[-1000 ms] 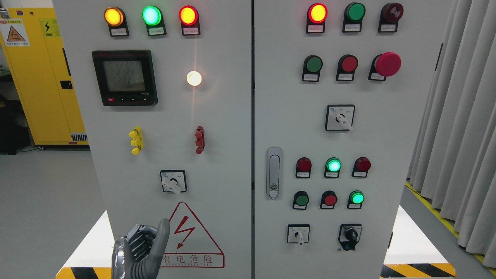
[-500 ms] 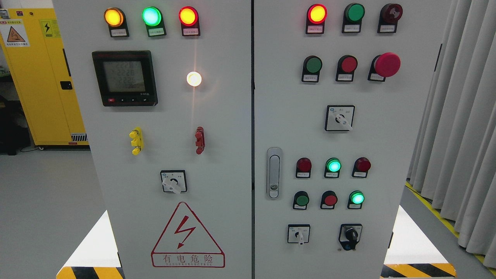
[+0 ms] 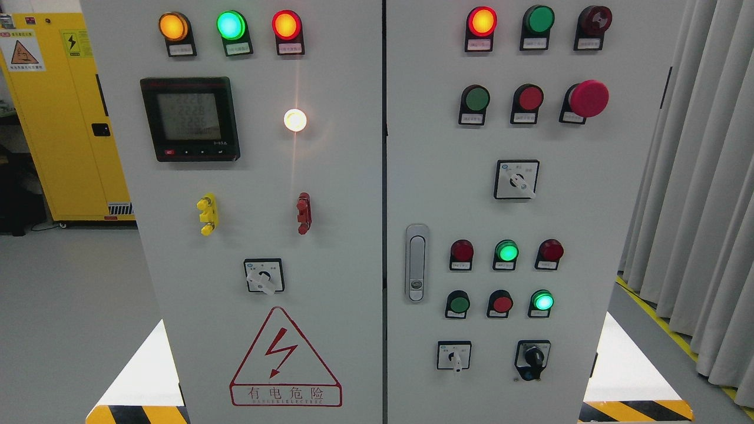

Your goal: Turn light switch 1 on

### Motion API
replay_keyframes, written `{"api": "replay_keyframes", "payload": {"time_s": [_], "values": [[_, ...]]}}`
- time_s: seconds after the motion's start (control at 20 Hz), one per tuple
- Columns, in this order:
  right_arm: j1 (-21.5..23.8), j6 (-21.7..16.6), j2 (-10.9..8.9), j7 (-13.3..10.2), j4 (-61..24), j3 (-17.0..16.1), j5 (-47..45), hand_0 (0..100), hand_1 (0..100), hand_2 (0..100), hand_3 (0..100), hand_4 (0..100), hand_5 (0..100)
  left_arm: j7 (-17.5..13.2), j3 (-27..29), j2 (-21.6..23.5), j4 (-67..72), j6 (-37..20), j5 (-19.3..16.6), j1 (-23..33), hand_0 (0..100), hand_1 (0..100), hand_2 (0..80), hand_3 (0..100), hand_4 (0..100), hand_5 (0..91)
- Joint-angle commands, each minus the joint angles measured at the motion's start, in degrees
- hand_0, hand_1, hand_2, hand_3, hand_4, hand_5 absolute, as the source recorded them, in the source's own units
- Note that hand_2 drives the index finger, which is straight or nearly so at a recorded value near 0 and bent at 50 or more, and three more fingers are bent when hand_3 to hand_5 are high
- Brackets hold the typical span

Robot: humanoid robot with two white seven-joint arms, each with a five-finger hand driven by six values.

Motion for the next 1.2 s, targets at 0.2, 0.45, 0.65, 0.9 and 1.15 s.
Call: {"api": "replay_keyframes", "payload": {"time_s": [0.2,0.45,0.65,0.9,1.15], "values": [[0.00,0.03,0.00,0.04,0.00,0.00,0.00,0,50,4,0,0,0,-4.80,-0.92,2.01,56.03,5.12,-6.20,-4.63,14,32,0.3,12,4,0.0],[0.00,0.03,0.00,-0.04,0.00,0.00,0.00,0,50,4,0,0,0,-7.71,-7.26,1.31,58.69,12.52,-5.77,-5.69,17,29,0.0,0,0,0.0],[0.00,0.03,0.00,0.04,0.00,0.00,0.00,0,50,4,0,0,0,-3.85,-7.18,0.61,60.53,12.52,-5.51,-5.95,19,23,0.0,0,0,0.0],[0.00,0.03,0.00,0.04,0.00,0.00,0.00,0,50,4,0,0,0,-1.47,-6.82,-0.36,62.72,12.52,-5.42,-7.97,21,16,0.0,0,0,0.0],[0.00,0.03,0.00,0.04,0.00,0.00,0.00,0,50,4,0,0,0,-1.47,-6.74,-0.54,64.14,12.35,-2.79,-9.03,21,14,0.0,0,0,0.0]]}}
